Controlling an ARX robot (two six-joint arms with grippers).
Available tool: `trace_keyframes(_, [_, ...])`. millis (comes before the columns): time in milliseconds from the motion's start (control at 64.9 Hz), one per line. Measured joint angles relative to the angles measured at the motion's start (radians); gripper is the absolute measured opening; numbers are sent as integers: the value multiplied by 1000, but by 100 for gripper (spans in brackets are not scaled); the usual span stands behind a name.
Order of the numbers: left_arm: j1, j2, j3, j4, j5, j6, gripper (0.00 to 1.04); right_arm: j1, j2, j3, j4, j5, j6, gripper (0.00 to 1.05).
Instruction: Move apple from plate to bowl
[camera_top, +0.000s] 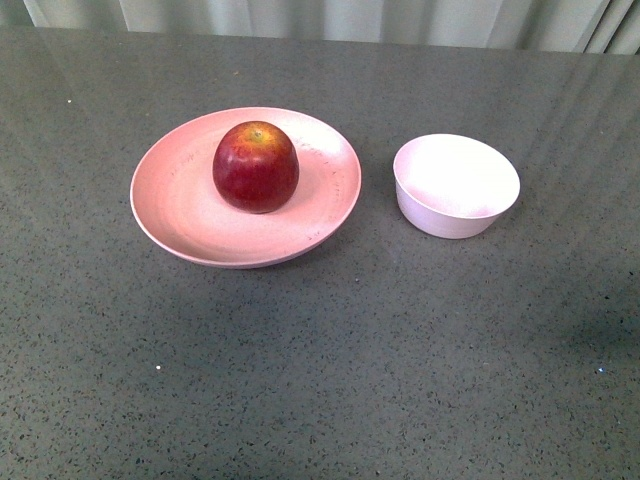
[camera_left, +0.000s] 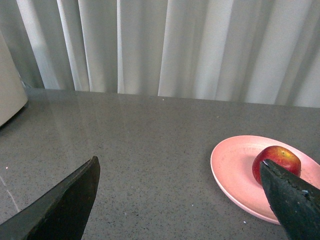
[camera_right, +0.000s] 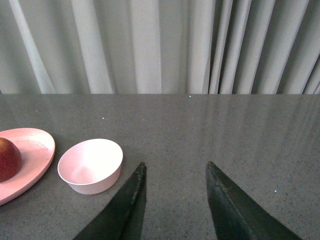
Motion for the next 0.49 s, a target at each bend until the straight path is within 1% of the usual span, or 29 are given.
trace_keyframes(169, [0,0,0,0,0,0,96,0,0,0,0,0,0,71])
trace_keyframes(200, [0,0,0,0,0,0,96,0,0,0,0,0,0,78])
trace_keyframes(293, [0,0,0,0,0,0,96,0,0,0,0,0,0,94])
trace_keyframes(323, [0,0,0,0,0,0,96,0,0,0,0,0,0,97])
trace_keyframes(354, [13,18,10,-32,48,-8,96,0,0,0,0,0,0,97])
trace_keyframes(370, [27,41,31,-89,113,-20,96,0,0,0,0,1,0,96])
trace_keyframes(400, [34,103,67,-160,188,-41,96,0,0,0,0,0,0,95])
trace_keyframes(416, [32,131,78,-172,206,-43,96,0,0,0,0,0,0,95])
trace_keyframes(431, [23,190,96,-173,242,-54,96,0,0,0,0,-1,0,96])
trace_keyframes(447, [7,246,111,-159,258,-68,96,0,0,0,0,0,0,96])
trace_keyframes(493, [-32,351,133,-101,258,-79,96,0,-1,0,0,-1,0,96])
